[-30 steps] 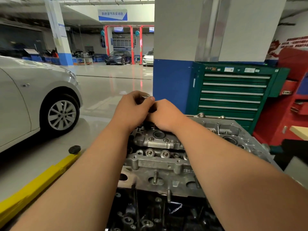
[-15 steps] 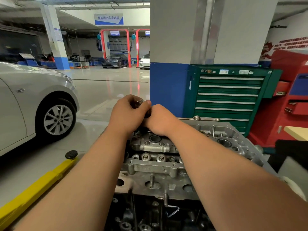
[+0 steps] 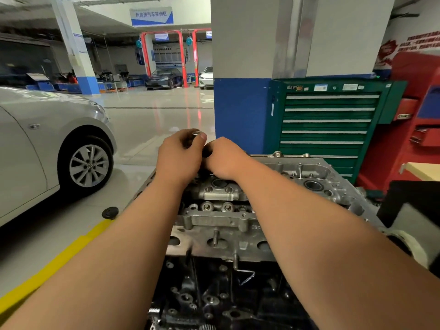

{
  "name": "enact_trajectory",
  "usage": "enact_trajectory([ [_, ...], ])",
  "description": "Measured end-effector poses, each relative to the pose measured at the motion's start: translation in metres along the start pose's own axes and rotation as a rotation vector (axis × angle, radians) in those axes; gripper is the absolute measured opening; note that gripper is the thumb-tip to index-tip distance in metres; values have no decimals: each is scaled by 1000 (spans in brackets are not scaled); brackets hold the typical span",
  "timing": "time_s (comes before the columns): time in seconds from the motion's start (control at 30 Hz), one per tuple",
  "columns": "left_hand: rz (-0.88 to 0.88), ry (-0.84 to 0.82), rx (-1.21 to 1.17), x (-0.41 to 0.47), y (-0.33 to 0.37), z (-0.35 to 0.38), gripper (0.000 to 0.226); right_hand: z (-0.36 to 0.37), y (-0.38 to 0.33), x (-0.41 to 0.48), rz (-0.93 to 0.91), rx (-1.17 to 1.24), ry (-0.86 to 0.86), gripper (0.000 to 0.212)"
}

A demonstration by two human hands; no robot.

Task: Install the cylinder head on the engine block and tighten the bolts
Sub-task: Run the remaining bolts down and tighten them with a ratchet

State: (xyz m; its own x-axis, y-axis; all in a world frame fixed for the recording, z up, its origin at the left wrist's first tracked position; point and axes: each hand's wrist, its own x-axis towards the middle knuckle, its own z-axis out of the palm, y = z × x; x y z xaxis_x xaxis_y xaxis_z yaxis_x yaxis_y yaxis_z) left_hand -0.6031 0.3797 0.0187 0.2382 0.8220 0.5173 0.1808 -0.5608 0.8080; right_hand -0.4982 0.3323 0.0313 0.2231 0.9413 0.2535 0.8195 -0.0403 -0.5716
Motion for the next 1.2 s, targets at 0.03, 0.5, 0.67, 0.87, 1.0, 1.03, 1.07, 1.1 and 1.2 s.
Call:
enact_trajectory([
  [0.03,9,35,26,0,1,4,33,1,0,1,0,-55,4,25],
  [0.5,-12,-80,-123,2,-8,-6,35,0,5,1,0,56,-3,22],
  [0.67,-13,-20,-93,3,-3,1,21,6,4,5,42,21,41,23],
  [0.87,3,-8,-106,6,-6,-6,15,-1,6,-3,-16,136,-53,17],
  [1.0,6,-71,-94,3,-6,-2,6,0,3,1,-10,55,-8,22],
  [1.03,3,-66,-66,3,-4,0,8,1,2,2,0,17,2,28],
  [1.07,5,-47,-24,2,-4,2,16,2,1,3,11,-18,9,31],
  [1.1,4,-12,11,2,-3,4,23,3,1,4,20,-22,16,32],
  [1.2,7,78,41,4,-2,2,31,5,3,5,32,56,19,33],
])
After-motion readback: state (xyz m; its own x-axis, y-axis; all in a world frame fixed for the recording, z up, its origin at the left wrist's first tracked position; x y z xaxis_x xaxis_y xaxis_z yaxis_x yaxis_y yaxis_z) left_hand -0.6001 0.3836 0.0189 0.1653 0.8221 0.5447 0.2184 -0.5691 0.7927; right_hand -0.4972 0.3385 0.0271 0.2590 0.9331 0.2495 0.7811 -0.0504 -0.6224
